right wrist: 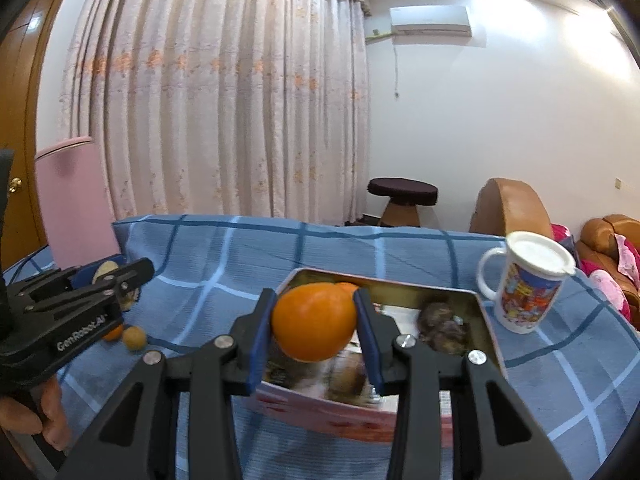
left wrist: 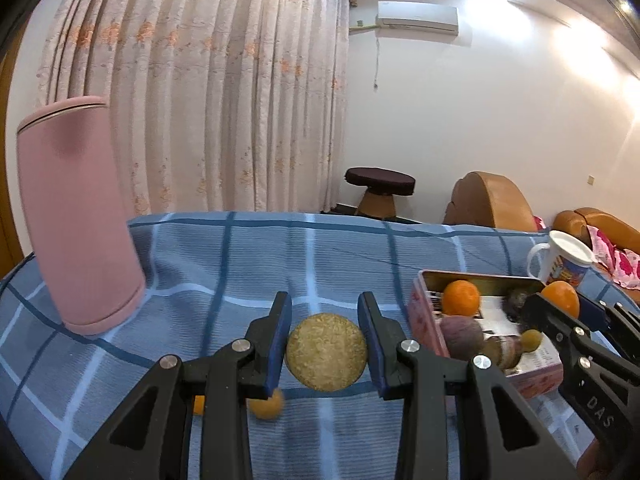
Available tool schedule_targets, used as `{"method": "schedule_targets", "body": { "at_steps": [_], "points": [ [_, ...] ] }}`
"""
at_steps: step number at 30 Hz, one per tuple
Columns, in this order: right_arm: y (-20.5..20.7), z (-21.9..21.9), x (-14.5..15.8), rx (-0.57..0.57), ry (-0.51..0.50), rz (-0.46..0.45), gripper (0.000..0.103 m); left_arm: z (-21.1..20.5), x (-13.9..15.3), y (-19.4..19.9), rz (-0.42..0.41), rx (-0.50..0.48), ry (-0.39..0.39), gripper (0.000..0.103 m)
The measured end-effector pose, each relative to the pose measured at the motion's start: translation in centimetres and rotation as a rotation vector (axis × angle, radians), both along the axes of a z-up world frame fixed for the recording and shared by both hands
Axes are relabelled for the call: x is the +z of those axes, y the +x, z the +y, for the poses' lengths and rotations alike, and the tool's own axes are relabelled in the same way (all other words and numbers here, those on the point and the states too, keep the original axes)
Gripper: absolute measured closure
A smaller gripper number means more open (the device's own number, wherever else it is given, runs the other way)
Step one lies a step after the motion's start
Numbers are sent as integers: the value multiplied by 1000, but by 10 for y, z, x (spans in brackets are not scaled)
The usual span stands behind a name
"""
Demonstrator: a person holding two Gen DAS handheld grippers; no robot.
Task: Organize fruits
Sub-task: 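Carry the orange and the beige slice over the pink tin with both grippers, then open the right gripper to drop the orange while the left gripper releases the slice into the tin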
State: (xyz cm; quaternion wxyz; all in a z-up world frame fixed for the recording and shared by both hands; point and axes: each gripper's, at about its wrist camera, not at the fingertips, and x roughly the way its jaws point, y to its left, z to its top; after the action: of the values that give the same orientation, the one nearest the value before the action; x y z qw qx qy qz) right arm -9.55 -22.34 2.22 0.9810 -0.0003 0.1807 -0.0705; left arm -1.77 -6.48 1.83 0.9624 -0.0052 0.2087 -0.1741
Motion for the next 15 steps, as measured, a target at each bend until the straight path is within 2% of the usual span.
{"method": "schedule_targets", "body": {
  "at_steps": [15],
  "points": [
    [-10,-91,5,-165,53,-7,61,-80,4,-14,-15,-146,11,67]
  ]
}}
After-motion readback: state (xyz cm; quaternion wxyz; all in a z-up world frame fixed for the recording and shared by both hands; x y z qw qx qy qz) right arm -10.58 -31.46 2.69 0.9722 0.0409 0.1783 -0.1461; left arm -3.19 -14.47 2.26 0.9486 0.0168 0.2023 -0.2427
